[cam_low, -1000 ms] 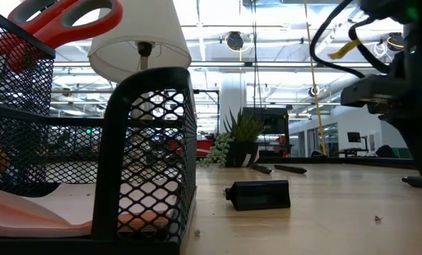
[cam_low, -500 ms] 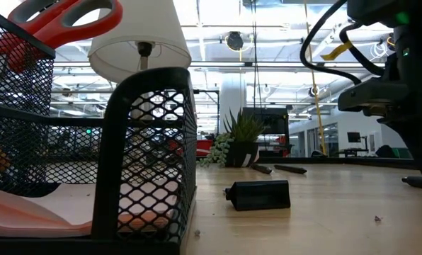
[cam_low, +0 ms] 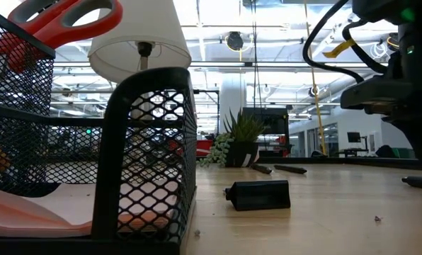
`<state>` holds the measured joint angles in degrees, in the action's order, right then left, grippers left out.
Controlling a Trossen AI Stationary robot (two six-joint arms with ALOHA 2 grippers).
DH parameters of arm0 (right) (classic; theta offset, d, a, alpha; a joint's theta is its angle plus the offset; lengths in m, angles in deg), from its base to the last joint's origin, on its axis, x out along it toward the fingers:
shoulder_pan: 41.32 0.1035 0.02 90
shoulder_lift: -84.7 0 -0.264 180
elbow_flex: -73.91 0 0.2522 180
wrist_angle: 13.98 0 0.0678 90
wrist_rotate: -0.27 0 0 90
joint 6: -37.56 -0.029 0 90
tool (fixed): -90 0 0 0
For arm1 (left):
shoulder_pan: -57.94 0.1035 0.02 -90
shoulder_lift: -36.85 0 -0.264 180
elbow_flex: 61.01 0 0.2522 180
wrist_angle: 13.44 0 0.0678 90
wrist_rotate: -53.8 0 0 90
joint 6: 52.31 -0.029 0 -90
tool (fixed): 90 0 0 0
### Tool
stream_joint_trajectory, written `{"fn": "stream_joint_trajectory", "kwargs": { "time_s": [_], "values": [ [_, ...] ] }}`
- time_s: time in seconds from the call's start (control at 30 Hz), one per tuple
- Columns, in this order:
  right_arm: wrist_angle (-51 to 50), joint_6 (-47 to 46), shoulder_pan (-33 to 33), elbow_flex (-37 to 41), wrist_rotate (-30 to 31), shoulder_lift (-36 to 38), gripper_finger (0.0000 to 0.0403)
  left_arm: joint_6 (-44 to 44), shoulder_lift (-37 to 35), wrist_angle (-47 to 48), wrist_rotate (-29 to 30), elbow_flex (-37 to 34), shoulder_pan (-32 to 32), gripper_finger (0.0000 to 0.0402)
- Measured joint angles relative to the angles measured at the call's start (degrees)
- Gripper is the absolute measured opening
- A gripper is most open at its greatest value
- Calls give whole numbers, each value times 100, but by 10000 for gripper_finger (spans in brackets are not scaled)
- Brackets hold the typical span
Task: Pick and place office supplies into organizer
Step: Put the black pen into the mesh desk organizer
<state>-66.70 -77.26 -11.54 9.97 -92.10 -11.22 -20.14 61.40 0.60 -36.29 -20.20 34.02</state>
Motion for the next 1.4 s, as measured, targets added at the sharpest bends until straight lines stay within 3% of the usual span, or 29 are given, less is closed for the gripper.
{"fn": "stream_joint_trajectory", "kwargs": {
  "time_s": [0.33, 0.5, 1.4],
  "values": [
    [48, 359, 11, 29, 583, 422, 44, 95, 9, 134, -5, 0, 0, 152],
    [229, 670, -14, 31, 1151, 635, 44, 101, 9, 133, -5, 0, 0, 152],
    [1249, 1561, -37, 11, 1463, 657, 25, 154, 9, 130, -3, 0, 0, 152]
  ]
}}
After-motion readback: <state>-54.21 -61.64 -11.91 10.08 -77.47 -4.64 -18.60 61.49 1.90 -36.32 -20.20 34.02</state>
